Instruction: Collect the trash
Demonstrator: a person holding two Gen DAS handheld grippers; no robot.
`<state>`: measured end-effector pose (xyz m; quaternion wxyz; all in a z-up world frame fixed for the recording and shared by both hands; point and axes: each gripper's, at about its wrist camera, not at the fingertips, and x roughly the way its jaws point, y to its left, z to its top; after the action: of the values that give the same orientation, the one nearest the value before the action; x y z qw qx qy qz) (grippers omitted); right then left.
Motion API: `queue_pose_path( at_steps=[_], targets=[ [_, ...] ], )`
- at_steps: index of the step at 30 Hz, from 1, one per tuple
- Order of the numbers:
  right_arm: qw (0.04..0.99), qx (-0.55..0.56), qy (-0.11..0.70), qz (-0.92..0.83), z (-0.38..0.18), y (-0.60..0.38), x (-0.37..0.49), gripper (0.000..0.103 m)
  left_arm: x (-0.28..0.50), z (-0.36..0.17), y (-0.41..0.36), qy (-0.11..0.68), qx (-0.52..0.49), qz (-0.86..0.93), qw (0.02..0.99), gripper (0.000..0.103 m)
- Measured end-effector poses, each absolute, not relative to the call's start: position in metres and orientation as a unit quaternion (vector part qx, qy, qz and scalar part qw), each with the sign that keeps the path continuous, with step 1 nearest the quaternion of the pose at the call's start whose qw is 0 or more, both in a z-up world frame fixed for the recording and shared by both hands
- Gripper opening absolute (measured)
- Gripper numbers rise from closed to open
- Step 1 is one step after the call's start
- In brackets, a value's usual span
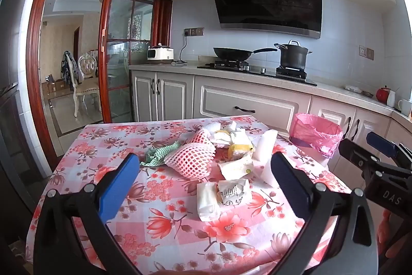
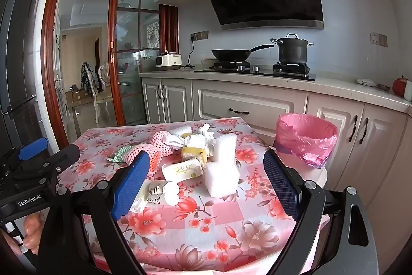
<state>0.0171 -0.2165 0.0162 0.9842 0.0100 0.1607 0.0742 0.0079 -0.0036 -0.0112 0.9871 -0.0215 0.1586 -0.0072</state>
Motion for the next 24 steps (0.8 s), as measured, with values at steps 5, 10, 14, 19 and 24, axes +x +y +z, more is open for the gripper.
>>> queue_pose_path(
  at_steps=[5, 10, 14, 19, 24],
  targets=[
    [0.984, 0.009, 0.159, 0.074, 0.0155, -0.2175, 0.0193, 0.085, 0.0075, -0.0118, -0.003, 0.158, -0.021, -0.008, 0.987, 0.099],
    [0.984, 0.01, 0.159, 0.075, 0.0165, -0.2166, 0.0174, 0.085, 0.0077, -0.0116, -0.0031, 0.159, -0.021, -0.008, 0.987, 0.099],
    [0.984, 0.01, 0.159, 0.075, 0.0162, -0.2169, 0.0175, 0.085, 0.0077, -0.0116, -0.0032, 0.159, -0.022, -0.007, 0.987, 0.099],
    [0.984, 0.01, 0.159, 0.074, 0.0157, -0.2171, 0.0176, 0.085, 0.0078, -0.0115, -0.0032, 0.159, -0.021, -0.008, 0.987, 0.099],
    [0.984, 0.011, 0.16, 0.074, 0.015, -0.2175, 0.0182, 0.085, 0.0077, -0.0115, -0.0032, 0.159, -0.021, -0.008, 0.987, 0.099]
  ],
)
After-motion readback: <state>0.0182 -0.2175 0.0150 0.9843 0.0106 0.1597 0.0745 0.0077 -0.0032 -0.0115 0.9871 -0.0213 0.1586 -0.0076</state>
